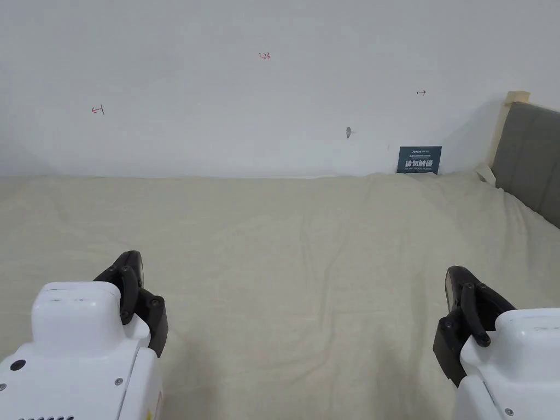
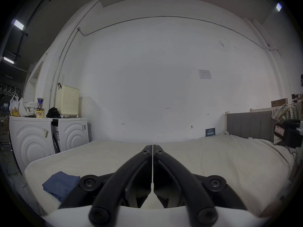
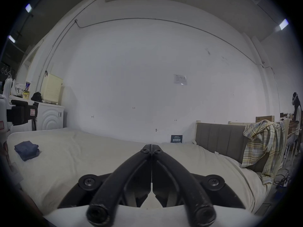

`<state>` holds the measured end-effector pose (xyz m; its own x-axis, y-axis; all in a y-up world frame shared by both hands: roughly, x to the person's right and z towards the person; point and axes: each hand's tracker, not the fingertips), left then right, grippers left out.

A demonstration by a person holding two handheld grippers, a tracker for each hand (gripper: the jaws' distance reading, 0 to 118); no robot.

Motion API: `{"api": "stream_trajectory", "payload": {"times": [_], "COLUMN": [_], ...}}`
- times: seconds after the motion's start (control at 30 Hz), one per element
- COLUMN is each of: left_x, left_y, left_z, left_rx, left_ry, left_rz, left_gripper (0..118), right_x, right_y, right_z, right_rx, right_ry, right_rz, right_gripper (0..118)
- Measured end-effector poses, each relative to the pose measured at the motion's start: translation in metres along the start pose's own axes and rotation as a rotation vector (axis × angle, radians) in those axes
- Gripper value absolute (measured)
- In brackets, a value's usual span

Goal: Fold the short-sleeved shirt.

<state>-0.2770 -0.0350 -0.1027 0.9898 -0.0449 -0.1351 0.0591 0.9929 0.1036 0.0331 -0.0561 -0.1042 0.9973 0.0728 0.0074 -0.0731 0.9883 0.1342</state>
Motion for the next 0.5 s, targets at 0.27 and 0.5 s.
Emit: {"api": "stream_trajectory", "payload": {"times": [0.27,0.5], "left_x": [-0.0049,-0.0092], "left_y": [0.0063,0.0062], "left_z": [0.0051,0.0061], "left_rx": [0.046,0.050], "left_ry": [-0.019,-0.032], "left_rz": [0.030,0.040], "left_gripper": [104,118], "right_x": [-0.0059,-0.0052], "right_y": [0.0018,0.0015], "right_z": [-0.0041,-0.0035], "right_rx": [-0.030,-0.048], "right_ry": [0.002,-0.038], "right_rz": [-0.003,0.000], "right_gripper": [112,112]}}
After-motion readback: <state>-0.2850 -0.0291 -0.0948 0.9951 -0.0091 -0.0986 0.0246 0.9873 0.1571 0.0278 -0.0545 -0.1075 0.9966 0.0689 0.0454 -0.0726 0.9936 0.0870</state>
